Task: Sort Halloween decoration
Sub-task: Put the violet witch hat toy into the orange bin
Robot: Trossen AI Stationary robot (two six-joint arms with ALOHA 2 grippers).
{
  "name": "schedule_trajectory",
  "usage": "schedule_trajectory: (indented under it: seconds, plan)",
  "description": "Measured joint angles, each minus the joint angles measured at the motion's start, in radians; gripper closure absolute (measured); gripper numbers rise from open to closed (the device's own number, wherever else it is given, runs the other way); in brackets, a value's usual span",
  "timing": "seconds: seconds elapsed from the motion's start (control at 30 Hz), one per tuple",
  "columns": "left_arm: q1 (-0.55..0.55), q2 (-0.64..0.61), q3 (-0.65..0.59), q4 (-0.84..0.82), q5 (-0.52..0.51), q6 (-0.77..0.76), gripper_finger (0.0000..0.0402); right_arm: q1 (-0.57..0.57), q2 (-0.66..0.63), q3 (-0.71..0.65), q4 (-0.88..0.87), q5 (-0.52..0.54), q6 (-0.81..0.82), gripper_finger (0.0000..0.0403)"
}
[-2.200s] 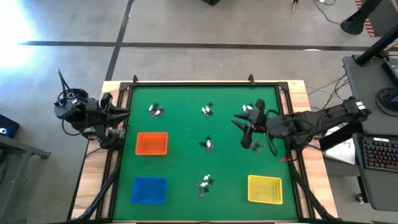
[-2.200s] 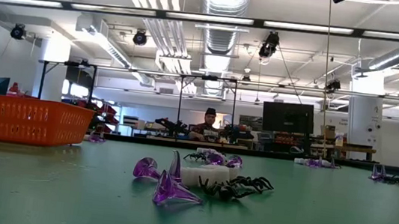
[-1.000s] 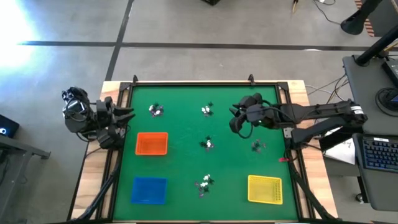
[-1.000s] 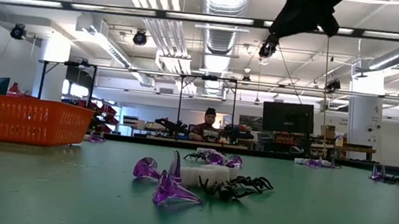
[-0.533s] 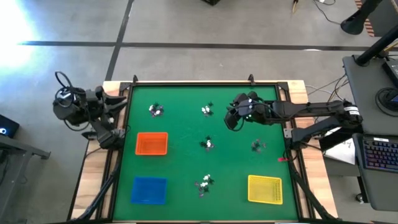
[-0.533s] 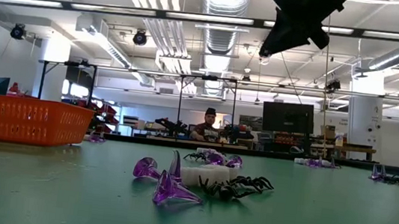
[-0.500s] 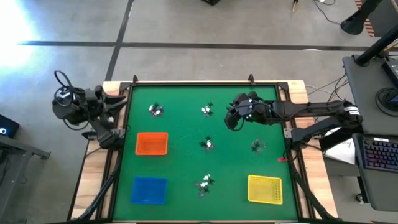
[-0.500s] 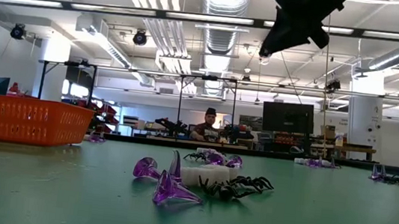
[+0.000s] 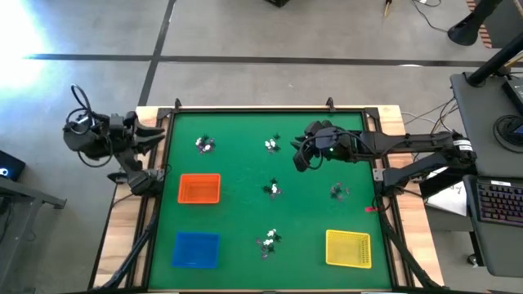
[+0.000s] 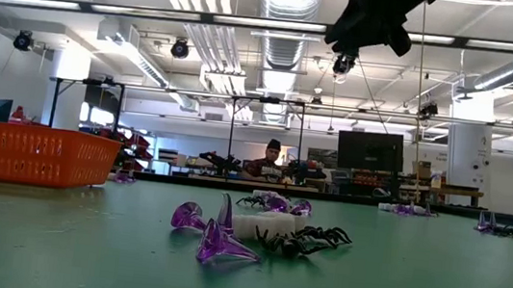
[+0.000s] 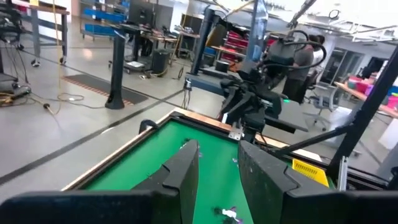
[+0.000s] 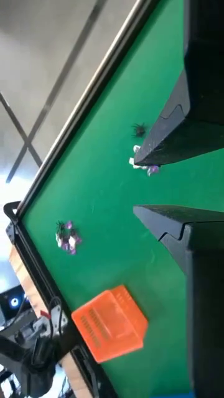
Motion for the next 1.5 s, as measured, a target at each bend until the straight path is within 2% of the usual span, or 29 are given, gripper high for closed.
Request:
schedule_trajectory:
  seconds: [0.37, 0.47, 0.6, 0.87, 1.2, 1.5]
  plan:
    - [0.001, 0.234, 0.016, 0.074, -0.035, 0.076, 0.0307, 0.009, 0.0, 0.0, -0.005, -0.009, 0.041, 0.0298]
    - [0.001, 0.303, 0.048, 0.064, -0.115, 0.083, 0.0307, 0.016, 0.0, 0.0, -0.014, -0.011, 0.044, 0.0298]
    - [0.001, 0.36, 0.103, 0.055, -0.313, 0.083, 0.0307, 0.027, 0.0, 0.0, -0.025, -0.029, 0.034, 0.0298]
    - [0.001, 0.42, 0.22, 0.053, -0.402, 0.102, 0.0309, 0.028, -0.002, 0.0, -0.134, -0.033, -0.018, 0.0298]
    - [0.012, 0.4, 0.33, 0.049, -0.41, 0.201, 0.0324, 0.028, -0.022, 0.0, -0.305, -0.034, -0.069, 0.0298]
    - [0.181, 0.413, 0.329, 0.051, -0.409, 0.183, 0.0324, 0.028, -0.069, 0.0, -0.308, -0.033, -0.134, 0.0298]
